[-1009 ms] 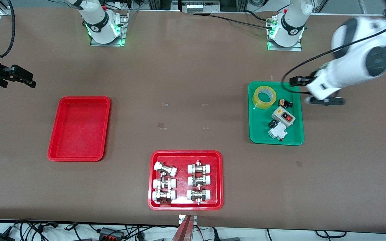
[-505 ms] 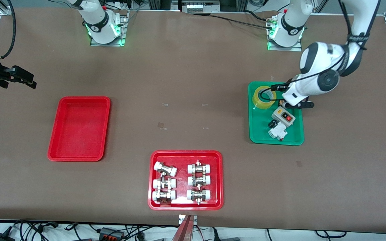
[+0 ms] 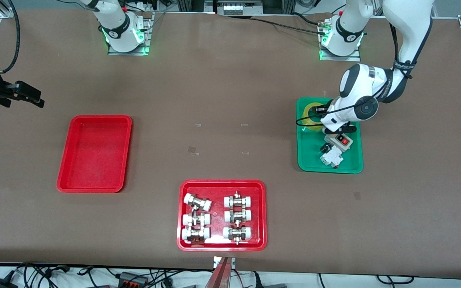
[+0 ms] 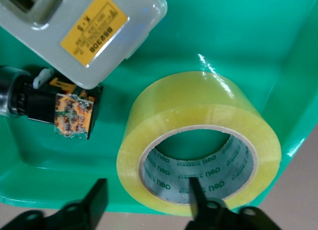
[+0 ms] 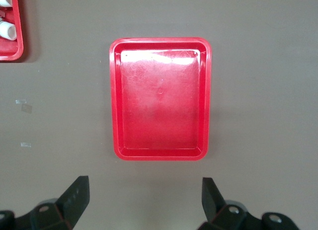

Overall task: Left arm passes tape to right arm into tray
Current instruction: 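Lower the left gripper and grasp the yellow tape roll's rim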

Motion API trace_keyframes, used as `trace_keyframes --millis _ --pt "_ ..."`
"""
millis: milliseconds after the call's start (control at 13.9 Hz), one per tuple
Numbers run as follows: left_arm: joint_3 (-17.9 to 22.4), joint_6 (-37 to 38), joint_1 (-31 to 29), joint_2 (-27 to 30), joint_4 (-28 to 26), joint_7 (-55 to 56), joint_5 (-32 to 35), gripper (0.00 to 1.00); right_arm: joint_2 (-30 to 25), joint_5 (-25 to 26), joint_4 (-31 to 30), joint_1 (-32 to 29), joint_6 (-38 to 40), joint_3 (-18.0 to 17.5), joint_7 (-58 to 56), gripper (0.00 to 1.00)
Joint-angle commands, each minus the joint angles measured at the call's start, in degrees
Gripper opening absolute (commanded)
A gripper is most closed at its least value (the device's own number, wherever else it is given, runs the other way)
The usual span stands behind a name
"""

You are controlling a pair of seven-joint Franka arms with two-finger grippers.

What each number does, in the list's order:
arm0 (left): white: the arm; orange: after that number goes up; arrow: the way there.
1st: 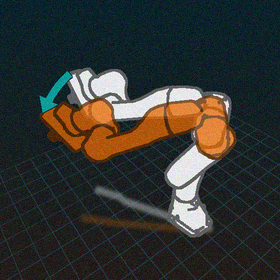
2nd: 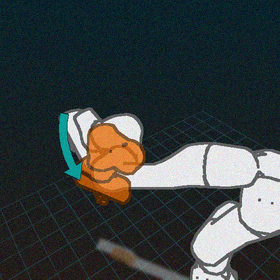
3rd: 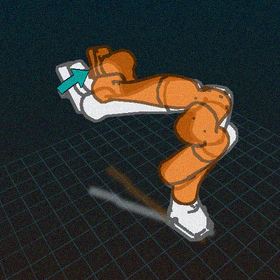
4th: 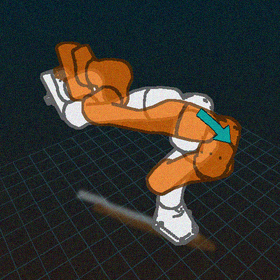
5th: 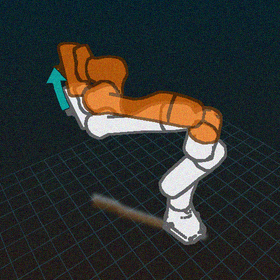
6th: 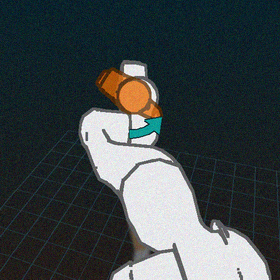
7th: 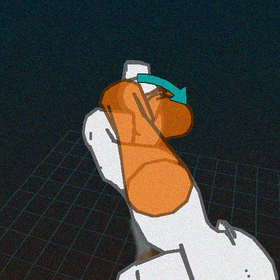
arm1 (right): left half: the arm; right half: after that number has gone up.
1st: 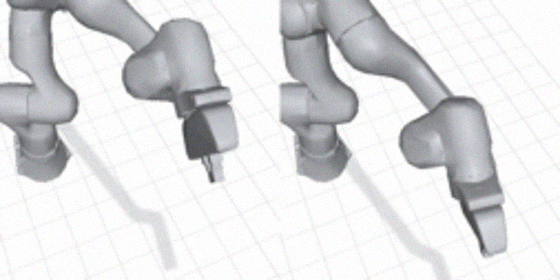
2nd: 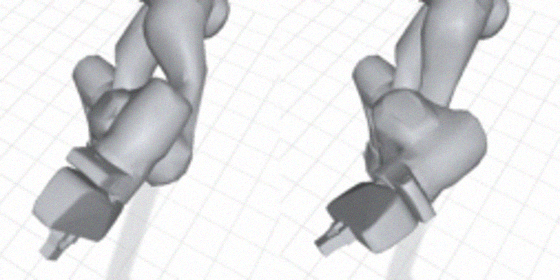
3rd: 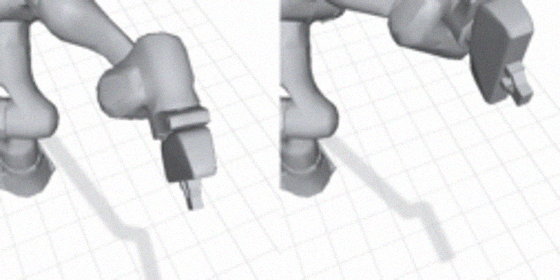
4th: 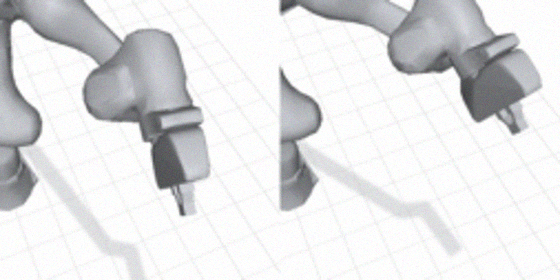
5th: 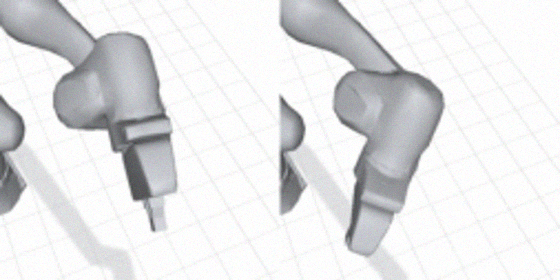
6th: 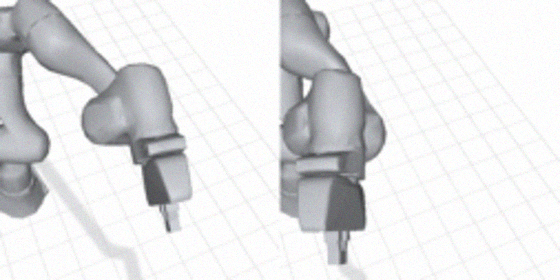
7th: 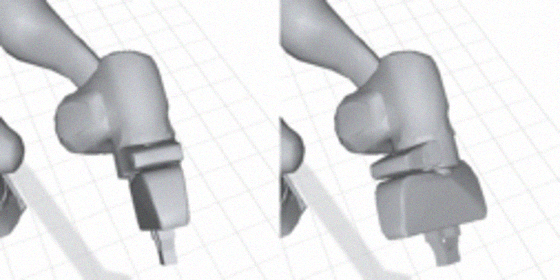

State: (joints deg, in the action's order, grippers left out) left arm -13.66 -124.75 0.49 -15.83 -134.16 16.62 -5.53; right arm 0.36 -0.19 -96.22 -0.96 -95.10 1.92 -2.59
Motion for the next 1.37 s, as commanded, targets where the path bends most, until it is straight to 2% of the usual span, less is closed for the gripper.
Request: trace_keyframes --millis 0,72,216,432,649,793,937,1153,1297 --pt "-0.1 -0.7 -0.2 0.7 -1.1 0.5 -0.9 0.42 0.3 -0.2 0.9 -0.7 0.2 -0.5 -0.7 1.00" --pt "-0.1 -0.3 -0.3 0.6 -1.1 0.6 -0.9 0.34 0.3 -0.2 0.9 -0.7 0.2 -0.5 -0.7 1.00" --pt "-0.1 0.3 -0.6 0.8 -1.1 0.6 -0.9 0.25 0.3 -0.3 0.9 -0.7 0.2 -0.5 -0.7 1.00" --pt "-0.1 2.6 -0.8 1.6 -0.8 0.6 -0.8 0.16 0.3 -0.3 0.9 -0.7 0.3 -0.5 -0.7 1.00" --pt "0.2 6.0 -1.2 6.1 1.1 0.4 -0.7 0.09 0.3 -0.3 0.9 -0.7 0.3 -0.5 -0.7 1.00" --pt "0.2 11.5 -1.2 8.0 5.8 0.4 -0.5 0.07 0.3 -0.3 0.9 -0.7 0.3 -0.5 -0.7 1.00" --pt "-0.1 17.8 -1.2 7.5 13.4 1.0 -0.5 0.04 0.3 -0.3 1.0 -0.7 0.3 -0.5 -0.7 1.00" --pt "-0.5 19.2 -0.3 6.7 20.8 5.6 -1.6 0.01 0.3 -0.3 1.5 -0.4 0.4 -0.6 -0.7 1.00" --pt "-1.2 19.6 0.7 4.8 26.6 8.3 -6.8 0.01 0.3 -0.2 1.7 0.4 0.3 -0.6 -0.7 1.00"
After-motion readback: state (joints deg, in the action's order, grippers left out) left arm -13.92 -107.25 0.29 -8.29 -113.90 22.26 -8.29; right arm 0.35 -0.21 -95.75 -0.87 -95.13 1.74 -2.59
